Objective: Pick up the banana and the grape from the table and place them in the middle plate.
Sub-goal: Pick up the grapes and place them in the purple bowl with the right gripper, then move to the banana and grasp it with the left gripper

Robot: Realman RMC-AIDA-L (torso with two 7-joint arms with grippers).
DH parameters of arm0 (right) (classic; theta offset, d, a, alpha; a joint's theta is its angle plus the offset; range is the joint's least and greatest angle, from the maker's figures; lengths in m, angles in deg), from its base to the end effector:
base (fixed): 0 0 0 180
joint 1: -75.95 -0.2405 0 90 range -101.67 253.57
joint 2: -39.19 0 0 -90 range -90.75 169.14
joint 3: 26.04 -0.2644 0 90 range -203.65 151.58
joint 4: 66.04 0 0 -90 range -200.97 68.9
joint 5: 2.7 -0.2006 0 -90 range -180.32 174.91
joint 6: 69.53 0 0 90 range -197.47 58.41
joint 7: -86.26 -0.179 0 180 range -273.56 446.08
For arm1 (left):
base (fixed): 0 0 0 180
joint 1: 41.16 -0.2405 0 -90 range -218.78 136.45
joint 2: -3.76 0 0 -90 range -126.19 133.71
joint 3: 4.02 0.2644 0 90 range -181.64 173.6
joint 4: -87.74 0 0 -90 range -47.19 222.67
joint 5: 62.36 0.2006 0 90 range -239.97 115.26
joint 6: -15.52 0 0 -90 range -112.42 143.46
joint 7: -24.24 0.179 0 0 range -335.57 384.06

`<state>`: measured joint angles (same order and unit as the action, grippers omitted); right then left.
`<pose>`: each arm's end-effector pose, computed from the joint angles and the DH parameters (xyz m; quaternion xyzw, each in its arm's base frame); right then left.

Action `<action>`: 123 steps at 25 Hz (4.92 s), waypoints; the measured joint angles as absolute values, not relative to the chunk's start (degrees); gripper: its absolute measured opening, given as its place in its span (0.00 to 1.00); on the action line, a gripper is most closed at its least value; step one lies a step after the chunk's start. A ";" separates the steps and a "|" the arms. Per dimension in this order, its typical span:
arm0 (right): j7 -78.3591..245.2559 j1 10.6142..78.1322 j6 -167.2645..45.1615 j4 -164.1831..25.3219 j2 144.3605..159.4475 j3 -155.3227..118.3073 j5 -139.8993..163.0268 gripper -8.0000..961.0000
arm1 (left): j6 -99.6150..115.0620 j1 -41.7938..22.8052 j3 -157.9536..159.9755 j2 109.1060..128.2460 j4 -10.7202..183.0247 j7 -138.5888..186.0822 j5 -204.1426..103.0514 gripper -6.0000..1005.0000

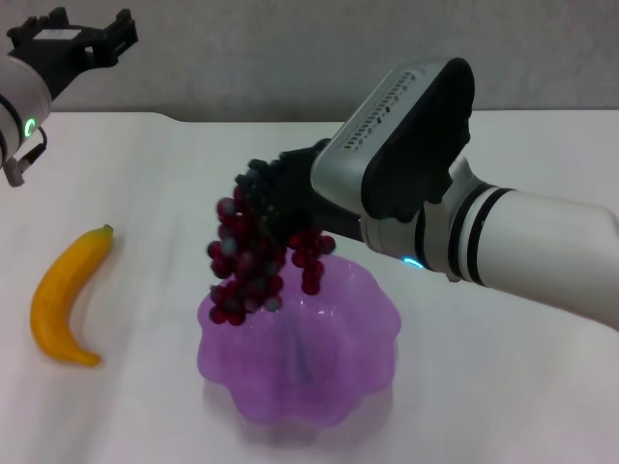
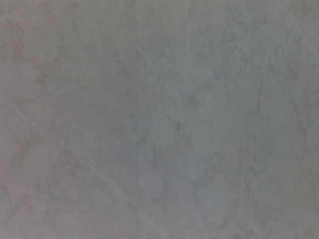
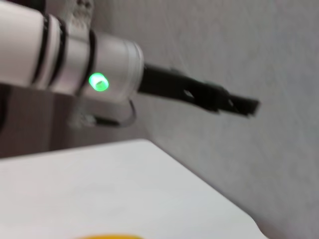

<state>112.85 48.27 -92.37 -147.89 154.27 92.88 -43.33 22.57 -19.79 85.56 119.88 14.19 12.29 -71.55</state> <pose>0.0824 0.3688 -0.1068 -0.9340 0.0890 0.1371 0.3176 -0.1977 0.4603 0.0670 -0.7114 -0.2953 -0.2490 0.5872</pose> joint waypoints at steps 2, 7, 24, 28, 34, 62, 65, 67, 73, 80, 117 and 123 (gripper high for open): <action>106.06 47.82 -93.17 -147.88 154.28 93.01 -36.79 0.19 | 22.50 -19.69 85.55 119.88 14.18 12.29 -71.57 0.80; 99.74 46.26 -93.71 -145.67 154.25 93.45 -30.98 0.21 | 22.50 -19.51 85.57 119.94 14.10 12.29 -71.59 0.80; 96.18 46.09 -93.95 -143.77 154.26 95.52 -30.36 0.26 | 22.46 -19.45 85.53 119.94 14.23 12.28 -71.59 0.80; 95.89 45.05 -93.53 -140.73 154.25 95.38 -30.45 0.27 | 22.38 -19.44 85.53 119.94 14.25 12.22 -71.59 0.80; 95.86 43.03 -93.29 -137.57 154.24 95.80 -30.74 0.28 | 22.45 -18.79 85.54 119.97 14.27 12.17 -71.65 0.80; 95.84 41.36 -90.04 -135.51 154.25 97.98 -30.39 0.65 | 23.14 -18.96 85.10 119.98 13.59 11.75 -71.68 0.80; 95.84 41.50 -89.96 -135.65 154.18 96.24 -30.40 0.78 | 23.69 -19.09 84.10 120.01 13.49 11.12 -71.74 0.80; 96.07 41.87 -89.71 -136.27 154.13 95.07 -30.24 0.88 | 23.98 -19.14 83.41 120.02 13.49 10.62 -71.76 0.80; 96.42 45.47 -88.15 -139.76 154.04 89.82 -26.12 0.93 | 24.19 -19.28 82.75 120.04 13.52 10.07 -71.69 0.80; 96.32 48.31 -84.27 -140.22 153.96 82.22 -25.73 0.92 | 23.84 -19.28 82.66 120.04 14.04 10.12 -71.37 0.80; 93.91 55.94 -25.23 -112.85 154.34 72.14 -36.56 0.92 | 24.38 -19.56 84.01 119.98 17.36 12.26 -71.10 0.80; 93.86 55.95 -25.36 -111.74 154.33 72.14 -36.69 0.92 | 35.08 -20.63 84.46 119.89 12.14 15.09 -71.34 0.80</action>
